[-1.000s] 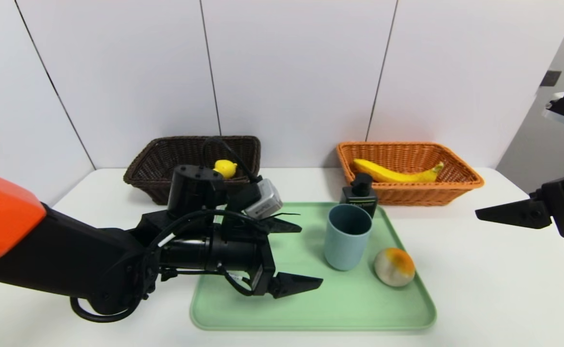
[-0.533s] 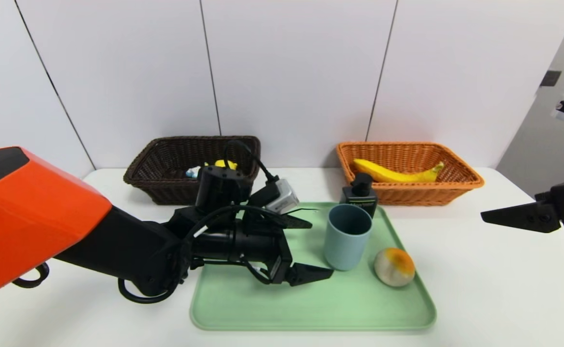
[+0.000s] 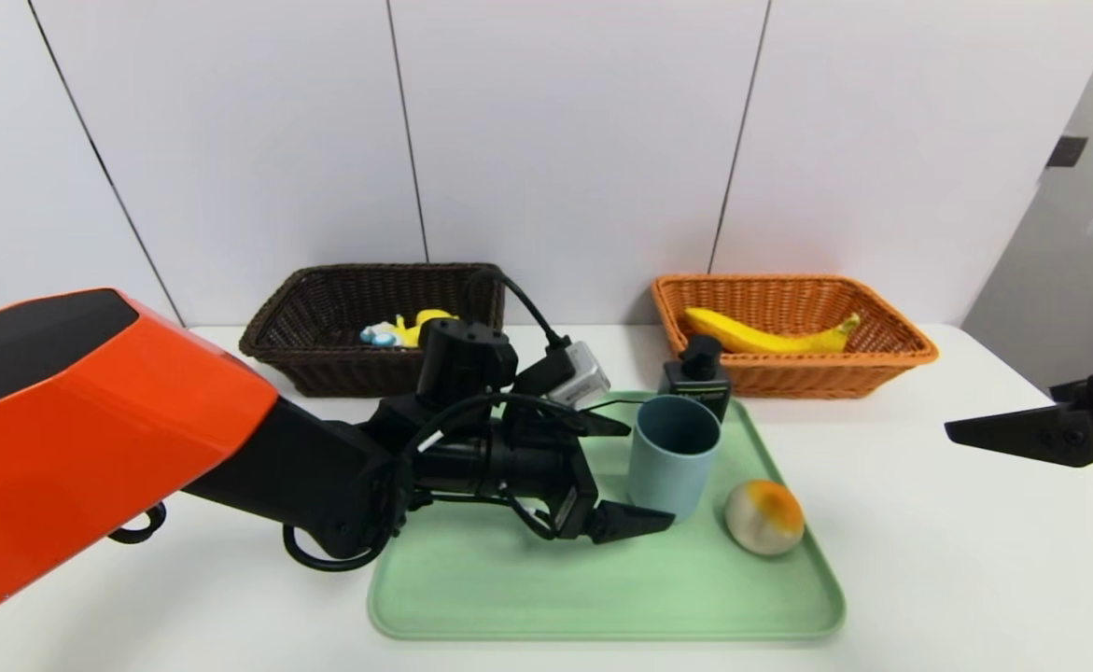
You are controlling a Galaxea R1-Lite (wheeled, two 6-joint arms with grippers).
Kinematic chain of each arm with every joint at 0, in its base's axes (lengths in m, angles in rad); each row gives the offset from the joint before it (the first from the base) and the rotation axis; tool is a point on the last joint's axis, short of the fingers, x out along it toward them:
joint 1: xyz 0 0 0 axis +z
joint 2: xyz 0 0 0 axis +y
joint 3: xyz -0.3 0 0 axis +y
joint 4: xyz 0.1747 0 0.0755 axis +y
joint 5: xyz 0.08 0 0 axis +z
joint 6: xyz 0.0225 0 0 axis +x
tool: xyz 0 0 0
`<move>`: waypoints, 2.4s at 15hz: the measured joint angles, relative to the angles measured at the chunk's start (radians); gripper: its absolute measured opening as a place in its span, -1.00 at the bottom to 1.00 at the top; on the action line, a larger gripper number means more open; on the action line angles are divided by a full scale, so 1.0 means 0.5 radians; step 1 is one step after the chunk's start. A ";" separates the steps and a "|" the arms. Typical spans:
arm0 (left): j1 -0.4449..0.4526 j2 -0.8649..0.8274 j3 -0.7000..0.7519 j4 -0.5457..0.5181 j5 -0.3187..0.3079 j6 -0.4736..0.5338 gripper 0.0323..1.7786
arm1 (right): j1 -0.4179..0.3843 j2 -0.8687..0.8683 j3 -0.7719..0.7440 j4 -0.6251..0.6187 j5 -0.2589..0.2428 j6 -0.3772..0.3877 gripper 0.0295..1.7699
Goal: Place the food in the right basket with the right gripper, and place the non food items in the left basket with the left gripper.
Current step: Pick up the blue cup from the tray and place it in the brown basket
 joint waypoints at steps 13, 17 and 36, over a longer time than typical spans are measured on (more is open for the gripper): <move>-0.063 0.096 -0.174 -0.003 -0.005 -0.034 0.90 | 0.001 -0.017 0.035 -0.002 0.000 -0.002 0.91; -0.081 0.131 -0.243 -0.001 -0.005 -0.035 0.90 | 0.003 -0.014 0.047 -0.004 0.001 -0.001 0.91; -0.111 0.228 -0.358 -0.004 -0.003 -0.084 0.25 | 0.001 -0.019 0.063 -0.001 0.000 -0.001 0.91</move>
